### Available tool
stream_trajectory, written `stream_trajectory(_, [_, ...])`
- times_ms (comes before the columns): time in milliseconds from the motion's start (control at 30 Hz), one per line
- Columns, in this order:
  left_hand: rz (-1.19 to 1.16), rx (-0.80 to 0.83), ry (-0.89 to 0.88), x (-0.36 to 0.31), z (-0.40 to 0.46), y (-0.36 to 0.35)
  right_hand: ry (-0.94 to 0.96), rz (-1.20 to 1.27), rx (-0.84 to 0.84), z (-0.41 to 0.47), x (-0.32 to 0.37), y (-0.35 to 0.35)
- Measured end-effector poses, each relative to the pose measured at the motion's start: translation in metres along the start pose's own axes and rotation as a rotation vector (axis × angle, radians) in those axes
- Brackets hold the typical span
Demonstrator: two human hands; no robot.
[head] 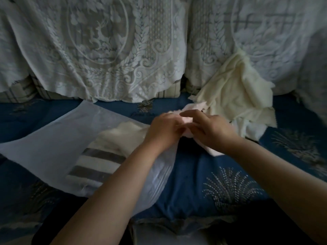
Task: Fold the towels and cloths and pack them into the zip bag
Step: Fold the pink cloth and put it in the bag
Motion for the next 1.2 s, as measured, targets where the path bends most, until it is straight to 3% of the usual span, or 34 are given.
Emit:
stream_trajectory(167, [-0.070, 0.058, 0.130, -0.002, 0.017, -0.002, -0.436, 0.145, 0.040, -0.035, -0.031, 0.038])
stream_trajectory(334, [-0.162, -0.368, 0.118, -0.038, 0.048, 0.061, -0.588, -0.244, 0.560, -0.083, -0.061, 0.043])
stream_trajectory(501, [-0.182, -0.532, 0.359, -0.014, 0.073, 0.097, -0.582, -0.374, 0.830, -0.115, -0.071, 0.048])
stream_trajectory(601, [-0.147, -0.491, 0.432, 0.003, 0.066, 0.094, -0.600, -0.419, 0.928, -0.144, -0.083, 0.047])
stream_trajectory(734, [0.218, -0.163, 0.265, 0.013, 0.047, 0.064, -0.702, -0.354, 1.047, -0.207, -0.077, 0.022])
stream_trajectory(835, [-0.093, -0.068, 0.321, 0.022, 0.044, 0.050, -0.821, -0.215, 1.104, -0.248, -0.075, 0.005])
stream_trajectory(901, [-0.448, -0.063, 0.436, 0.021, 0.044, 0.043, -1.027, 0.064, 0.955, -0.249, -0.081, 0.000])
stream_trajectory(968, [-0.633, -0.073, 0.456, 0.012, 0.045, 0.039, -1.317, 0.277, 0.419, -0.227, -0.113, 0.014])
stream_trajectory(1002, [-0.671, -0.063, 0.443, 0.006, 0.044, 0.036, -1.349, 0.212, 0.132, -0.215, -0.141, 0.029])
stream_trajectory(1035, [-0.696, -0.038, 0.425, -0.003, 0.043, 0.032, -1.324, 0.063, 0.010, -0.207, -0.161, 0.040])
stream_trajectory(1102, [-0.666, 0.048, 0.359, -0.024, 0.038, 0.020, -1.381, -0.072, 0.087, -0.210, -0.184, 0.028])
stream_trajectory(1202, [-0.551, 0.192, 0.227, -0.058, 0.023, 0.002, -1.552, 0.022, 0.344, -0.237, -0.190, -0.009])
Point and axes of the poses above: each hand's wrist, its own z-axis towards the middle knuckle, its own y-axis out of the back of the hand, x = y × z, the point moved 10 cm from there along z, towards the middle knuckle, and after that the axes turned 14 degrees about -x, right-handed, at the moved point
